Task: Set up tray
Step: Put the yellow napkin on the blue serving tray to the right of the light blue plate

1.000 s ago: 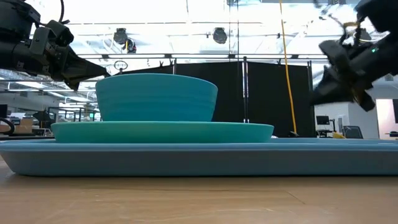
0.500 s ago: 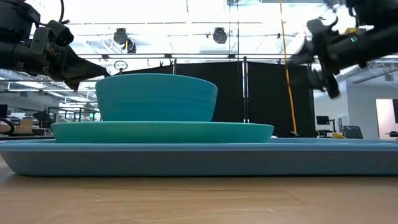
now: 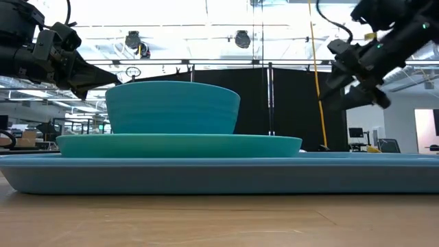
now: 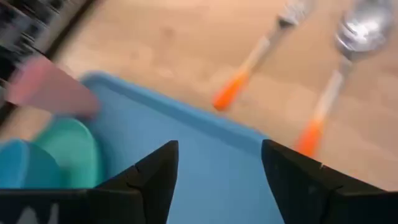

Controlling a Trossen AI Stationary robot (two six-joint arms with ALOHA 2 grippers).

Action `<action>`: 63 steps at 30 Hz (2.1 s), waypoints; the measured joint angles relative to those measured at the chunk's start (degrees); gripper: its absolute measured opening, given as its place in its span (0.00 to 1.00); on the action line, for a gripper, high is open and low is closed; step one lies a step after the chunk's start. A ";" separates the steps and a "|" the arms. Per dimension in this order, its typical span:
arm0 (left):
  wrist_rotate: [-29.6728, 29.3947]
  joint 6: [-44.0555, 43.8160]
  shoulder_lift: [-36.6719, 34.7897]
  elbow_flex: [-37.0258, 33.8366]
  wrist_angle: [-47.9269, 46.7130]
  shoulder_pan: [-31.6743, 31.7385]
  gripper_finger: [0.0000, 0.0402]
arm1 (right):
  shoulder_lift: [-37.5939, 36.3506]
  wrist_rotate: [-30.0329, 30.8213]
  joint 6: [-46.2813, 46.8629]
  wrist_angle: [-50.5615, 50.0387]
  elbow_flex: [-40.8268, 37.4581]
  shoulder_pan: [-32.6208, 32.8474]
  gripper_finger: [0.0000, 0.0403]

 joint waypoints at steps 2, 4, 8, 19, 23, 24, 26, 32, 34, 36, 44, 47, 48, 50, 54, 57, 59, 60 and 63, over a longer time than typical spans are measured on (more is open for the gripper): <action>0.01 0.00 0.00 0.00 0.01 0.00 0.06 | 0.98 -2.61 2.22 -8.78 3.22 -1.15 0.54; 0.01 -0.01 0.00 0.00 0.00 0.00 0.06 | 1.67 -4.52 4.41 -19.51 5.72 -2.14 0.53; 0.01 -0.01 0.00 0.00 0.01 -0.02 0.06 | 3.06 -10.96 9.75 -36.45 7.14 -3.17 0.52; 0.03 -0.01 0.01 0.00 0.02 -0.01 0.06 | 6.97 -14.53 12.64 -38.21 7.09 -2.55 0.52; 0.02 0.00 0.01 0.00 0.02 -0.01 0.06 | 9.65 -14.65 14.38 -38.10 7.09 -2.54 0.52; 0.01 -0.02 0.00 0.00 0.02 -0.01 0.06 | 10.36 -14.85 14.59 -37.94 7.07 -2.54 0.52; 0.03 0.00 0.01 0.00 0.02 -0.02 0.06 | 11.64 -14.93 15.31 -37.73 7.05 -2.54 0.52; 0.01 0.00 0.01 0.00 0.02 -0.01 0.06 | 15.10 -17.68 17.00 -37.32 7.00 -2.52 0.52; 0.01 0.00 0.01 0.00 0.02 -0.02 0.06 | 16.08 -18.63 19.15 -36.22 6.89 -2.36 0.52; 0.01 -0.02 0.01 0.00 0.00 -0.02 0.06 | 17.00 -26.58 25.37 -36.88 6.95 -1.50 0.52; -0.11 0.00 0.01 0.00 -0.24 -0.01 0.06 | 20.09 -27.43 28.36 -36.77 6.85 3.01 0.52; -0.16 0.00 0.01 0.00 -0.24 -0.02 0.06 | 20.12 -24.11 30.01 -37.39 6.87 3.34 0.52; -0.18 0.00 -0.01 0.00 -0.26 -0.02 0.06 | 20.13 -22.60 30.47 -37.47 6.89 3.36 0.52; -0.18 0.00 -0.01 0.00 -0.29 -0.01 0.06 | 20.16 -19.50 30.45 -37.34 6.91 3.70 0.52; -0.21 -0.02 0.01 0.00 -0.31 -0.02 0.06 | 20.14 -18.24 30.27 -37.19 6.89 3.94 0.44; -0.23 0.00 -0.01 0.00 -0.33 -0.02 0.06 | 20.14 -20.05 29.96 -37.10 6.89 4.80 0.32; -0.23 0.00 -0.01 0.00 -0.33 -0.02 0.06 | 20.14 -21.28 30.27 -37.10 6.89 5.73 0.22; -0.23 0.00 0.00 0.00 -0.33 -0.02 0.06 | 20.14 -21.82 30.68 -37.16 6.89 6.21 0.17; -0.23 0.00 -0.01 0.00 -0.33 -0.02 0.06 | 20.14 -22.06 31.66 -37.37 6.89 7.89 0.04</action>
